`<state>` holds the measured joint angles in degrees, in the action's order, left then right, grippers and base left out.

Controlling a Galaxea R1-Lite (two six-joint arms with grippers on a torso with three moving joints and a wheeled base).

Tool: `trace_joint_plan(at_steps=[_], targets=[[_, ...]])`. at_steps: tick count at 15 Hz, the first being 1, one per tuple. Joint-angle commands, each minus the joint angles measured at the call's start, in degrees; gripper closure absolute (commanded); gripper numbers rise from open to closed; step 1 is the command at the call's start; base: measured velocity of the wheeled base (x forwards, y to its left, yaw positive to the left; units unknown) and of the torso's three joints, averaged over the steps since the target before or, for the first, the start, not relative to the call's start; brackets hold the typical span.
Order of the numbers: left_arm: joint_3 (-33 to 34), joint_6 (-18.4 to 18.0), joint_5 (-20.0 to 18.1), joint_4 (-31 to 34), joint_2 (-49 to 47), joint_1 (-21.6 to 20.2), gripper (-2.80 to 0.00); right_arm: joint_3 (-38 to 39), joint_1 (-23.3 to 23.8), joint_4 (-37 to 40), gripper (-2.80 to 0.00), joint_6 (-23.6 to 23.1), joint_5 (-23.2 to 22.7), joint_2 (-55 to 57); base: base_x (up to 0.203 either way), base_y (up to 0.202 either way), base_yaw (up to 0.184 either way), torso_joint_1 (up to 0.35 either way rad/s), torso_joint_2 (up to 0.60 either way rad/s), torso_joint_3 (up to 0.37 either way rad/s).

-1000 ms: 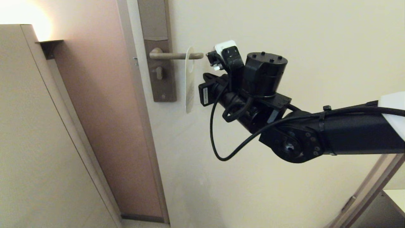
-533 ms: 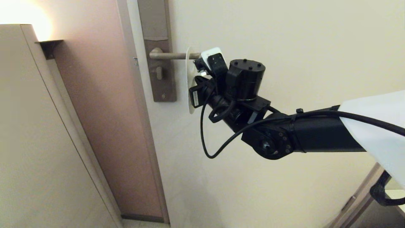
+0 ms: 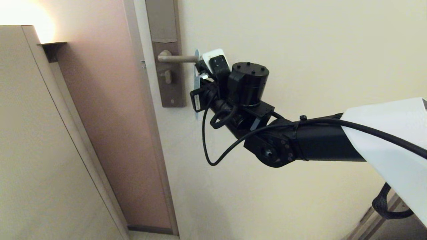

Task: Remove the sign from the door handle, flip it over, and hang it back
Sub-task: Hang the sign back with the other side facing out

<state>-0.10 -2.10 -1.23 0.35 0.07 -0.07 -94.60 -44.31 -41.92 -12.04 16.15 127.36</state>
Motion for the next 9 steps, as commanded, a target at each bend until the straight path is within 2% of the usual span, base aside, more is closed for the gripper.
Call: trace_joint_plan(at_steps=[1, 9], targets=[[0.0, 0.0, 0.0, 0.0, -0.1, 0.0, 0.0, -0.1, -0.4, -0.3, 0.0, -0.2, 0.1, 0.3, 0.0, 0.0, 0.0, 0.0, 0.0, 0.0], [0.0, 0.0, 0.0, 0.0, -0.1, 0.0, 0.0, -0.1, -2.5, 0.8, 0.0, -2.1, 0.1, -0.1, 0.0, 0.0, 0.0, 0.0, 0.0, 0.0]])
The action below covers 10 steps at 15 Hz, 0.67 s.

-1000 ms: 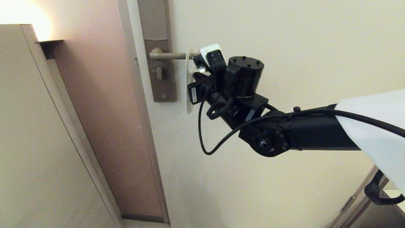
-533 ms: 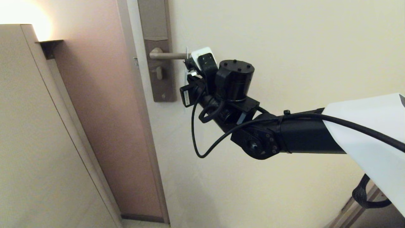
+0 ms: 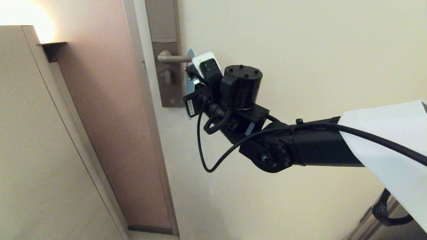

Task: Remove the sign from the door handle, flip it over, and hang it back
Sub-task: Hang the sign back with the other side facing out

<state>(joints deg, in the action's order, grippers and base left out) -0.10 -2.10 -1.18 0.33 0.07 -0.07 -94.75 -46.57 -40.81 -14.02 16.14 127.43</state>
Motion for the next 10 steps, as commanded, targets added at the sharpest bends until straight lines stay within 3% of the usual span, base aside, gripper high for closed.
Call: trace_joint_plan(at_steps=[1, 10], targets=[[0.0, 0.0, 0.0, 0.0, -0.1, 0.0, 0.0, -0.5, -0.8, -0.1, 0.0, -0.1, 0.0, -0.1, 0.0, 0.0, 0.0, 0.0, 0.0, 0.0], [0.0, 0.0, 0.0, 0.0, -0.1, 0.0, 0.0, -2.5, -3.9, 0.6, 0.0, 0.0, 0.0, 0.6, 0.0, 0.0, 0.0, 0.0, 0.0, 0.0]])
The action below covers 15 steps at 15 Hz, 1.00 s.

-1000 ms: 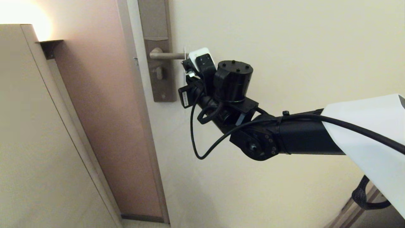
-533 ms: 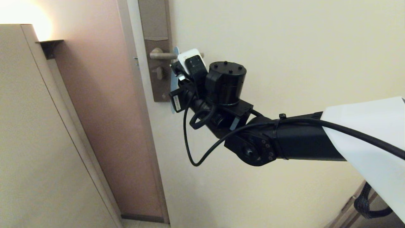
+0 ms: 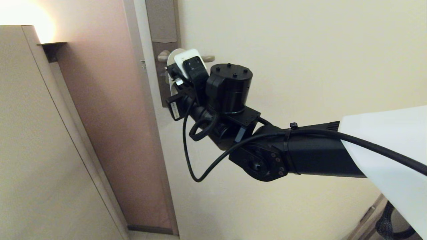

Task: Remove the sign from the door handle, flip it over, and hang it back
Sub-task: Hang the sign back with the other side facing out

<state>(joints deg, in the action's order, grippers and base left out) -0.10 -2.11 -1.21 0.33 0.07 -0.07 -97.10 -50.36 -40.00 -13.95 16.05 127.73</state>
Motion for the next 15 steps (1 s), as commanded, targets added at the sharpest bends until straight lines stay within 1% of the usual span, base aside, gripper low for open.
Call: trace_joint_plan(at_steps=[1, 8, 11, 15], targets=[[0.0, 0.0, 0.0, 0.0, -0.1, 0.0, 0.0, -0.8, -0.3, -0.3, 0.0, -0.1, 0.1, 0.6, 0.0, 0.0, 0.0, 0.0, 0.0, 0.0], [0.0, 0.0, 0.0, 0.0, -0.1, 0.0, 0.0, -7.8, -0.3, -0.3, 0.0, -0.2, 0.3, 5.9, 0.0, 0.0, 0.0, 0.0, 0.0, 0.0], [0.0, 0.0, 0.0, 0.0, -0.1, 0.0, 0.0, -9.0, -0.3, -0.3, 0.0, -0.2, 0.3, 7.2, 0.0, 0.0, 0.0, 0.0, 0.0, 0.0], [0.0, 0.0, 0.0, 0.0, -0.1, 0.0, 0.0, -13.9, 0.1, -0.3, 0.0, -0.4, 0.5, 9.3, 0.0, 0.0, 0.0, 0.0, 0.0, 0.0]])
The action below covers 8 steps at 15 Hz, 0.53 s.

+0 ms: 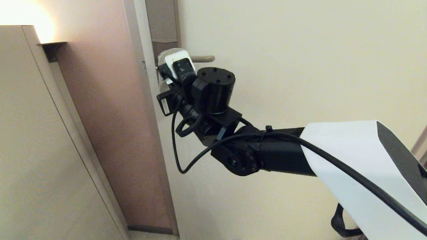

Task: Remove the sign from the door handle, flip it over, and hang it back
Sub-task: Hang the sign back with the other side facing out

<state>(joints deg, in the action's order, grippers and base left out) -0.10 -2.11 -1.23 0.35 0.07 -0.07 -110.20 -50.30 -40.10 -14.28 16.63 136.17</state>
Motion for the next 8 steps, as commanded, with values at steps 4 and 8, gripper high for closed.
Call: trace_joint_plan(at_steps=[4, 8], targets=[[0.0, 0.0, 0.0, 0.0, -0.1, 0.0, 0.0, -1.4, 0.0, -0.4, 0.0, -0.6, 0.8, 1.4, 0.0, 0.0, 0.0, 0.0, 0.0, 0.0], [0.0, 0.0, 0.0, 0.0, -0.1, 0.0, 0.0, -0.7, -0.1, -0.6, 0.0, -0.5, 1.9, 1.2, 0.0, 0.0, 0.0, 0.0, 0.0, 0.0]])
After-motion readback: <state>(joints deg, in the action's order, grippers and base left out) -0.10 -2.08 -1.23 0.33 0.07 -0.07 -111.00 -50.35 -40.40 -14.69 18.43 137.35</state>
